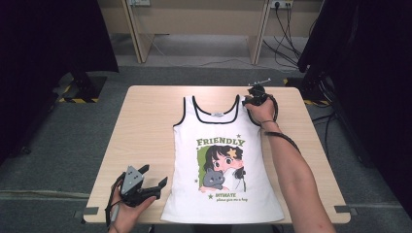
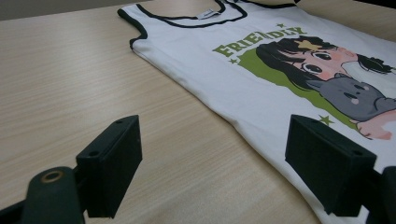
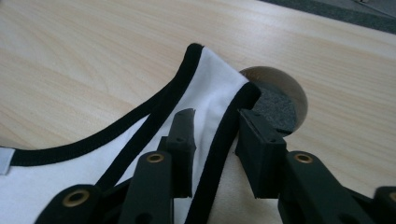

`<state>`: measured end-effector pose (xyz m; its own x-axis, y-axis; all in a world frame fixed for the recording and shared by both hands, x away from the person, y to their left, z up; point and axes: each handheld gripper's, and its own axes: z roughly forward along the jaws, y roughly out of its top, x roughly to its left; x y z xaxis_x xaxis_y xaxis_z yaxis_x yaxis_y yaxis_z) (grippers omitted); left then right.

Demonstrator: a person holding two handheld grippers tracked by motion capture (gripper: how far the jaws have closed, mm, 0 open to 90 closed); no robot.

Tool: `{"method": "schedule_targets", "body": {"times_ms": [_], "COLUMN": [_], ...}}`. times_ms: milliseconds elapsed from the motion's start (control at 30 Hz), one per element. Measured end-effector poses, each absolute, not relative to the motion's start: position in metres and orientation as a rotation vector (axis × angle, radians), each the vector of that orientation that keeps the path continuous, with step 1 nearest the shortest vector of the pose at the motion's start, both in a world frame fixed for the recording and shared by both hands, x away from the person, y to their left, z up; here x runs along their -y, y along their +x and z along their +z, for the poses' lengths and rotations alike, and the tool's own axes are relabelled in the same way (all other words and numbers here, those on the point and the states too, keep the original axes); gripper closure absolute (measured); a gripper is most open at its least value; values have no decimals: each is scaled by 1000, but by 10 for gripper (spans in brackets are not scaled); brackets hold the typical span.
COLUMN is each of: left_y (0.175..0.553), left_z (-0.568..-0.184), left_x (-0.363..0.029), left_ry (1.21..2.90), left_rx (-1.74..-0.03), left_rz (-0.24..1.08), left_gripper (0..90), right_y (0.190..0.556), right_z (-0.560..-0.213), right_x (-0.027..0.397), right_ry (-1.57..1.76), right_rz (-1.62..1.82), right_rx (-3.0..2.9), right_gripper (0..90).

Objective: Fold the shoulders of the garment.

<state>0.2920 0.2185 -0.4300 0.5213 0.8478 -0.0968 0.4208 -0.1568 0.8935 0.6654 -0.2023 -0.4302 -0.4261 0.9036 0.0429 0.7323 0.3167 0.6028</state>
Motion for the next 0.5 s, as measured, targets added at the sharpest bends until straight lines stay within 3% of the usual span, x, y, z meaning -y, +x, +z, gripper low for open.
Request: {"method": "schedule_targets", "body": {"times_ms": [233,500], "left_y": [292,292], "left_z": [-430,-430], "left_x": [-218,-218], "left_ry": [1783,1780], "left_rx": [-1054,-1055], "left_rz": [545,544], "left_gripper": [181,183], "right_y": [663,659], "right_z": [-432,-427], "right_x": [198,197], "right_ry": [1466,1530], "right_rz": [816,895], "right_rx": [-2266,-2220], "right_gripper": [840,855]}}
